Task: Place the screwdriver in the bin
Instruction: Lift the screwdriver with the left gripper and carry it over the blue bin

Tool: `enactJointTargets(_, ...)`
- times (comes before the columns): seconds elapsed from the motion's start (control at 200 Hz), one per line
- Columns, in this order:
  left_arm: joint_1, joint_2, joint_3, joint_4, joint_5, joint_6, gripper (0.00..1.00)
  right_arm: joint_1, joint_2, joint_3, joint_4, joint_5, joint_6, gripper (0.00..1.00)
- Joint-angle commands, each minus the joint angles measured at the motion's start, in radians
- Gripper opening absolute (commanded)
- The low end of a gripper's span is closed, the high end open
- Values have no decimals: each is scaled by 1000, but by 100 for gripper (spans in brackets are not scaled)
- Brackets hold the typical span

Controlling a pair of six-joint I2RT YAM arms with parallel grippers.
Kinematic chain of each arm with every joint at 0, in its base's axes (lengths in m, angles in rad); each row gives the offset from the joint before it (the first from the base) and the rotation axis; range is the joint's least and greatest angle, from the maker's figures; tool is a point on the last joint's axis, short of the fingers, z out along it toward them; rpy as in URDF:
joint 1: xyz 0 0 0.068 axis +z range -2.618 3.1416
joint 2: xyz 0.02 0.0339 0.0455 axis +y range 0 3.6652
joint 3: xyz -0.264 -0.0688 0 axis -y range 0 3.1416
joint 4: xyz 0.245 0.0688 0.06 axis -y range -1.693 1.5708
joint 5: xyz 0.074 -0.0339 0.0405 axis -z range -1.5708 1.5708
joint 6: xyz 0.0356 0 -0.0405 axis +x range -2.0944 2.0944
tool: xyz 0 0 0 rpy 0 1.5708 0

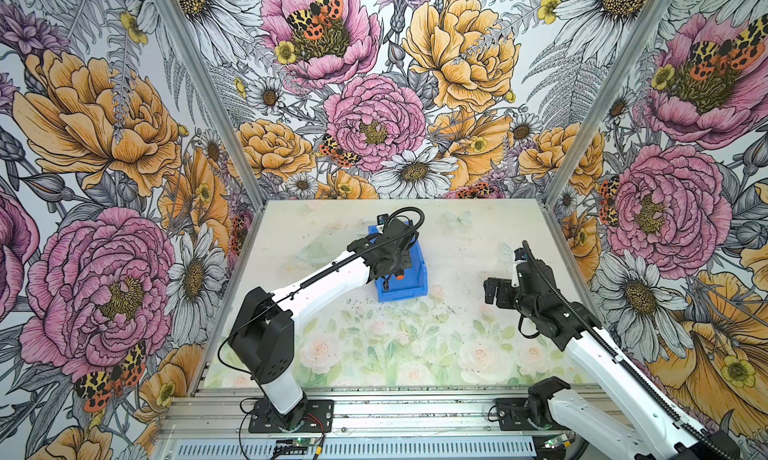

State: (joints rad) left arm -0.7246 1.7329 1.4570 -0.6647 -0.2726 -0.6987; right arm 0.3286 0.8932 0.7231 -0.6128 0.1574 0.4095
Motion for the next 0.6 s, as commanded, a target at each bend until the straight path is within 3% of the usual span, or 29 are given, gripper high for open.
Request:
enactJointTargets(0.0,21,71,80,27,56,36,0,-5,3,26,15,32,12,99)
enactJointTargets(0.22,34,218,172,24,97,25,0,-9,3,15,15,57,11,100)
enactJointTargets(0.596,43,264,128,24,98,-10,0,-17,39,9,27,61,28,100)
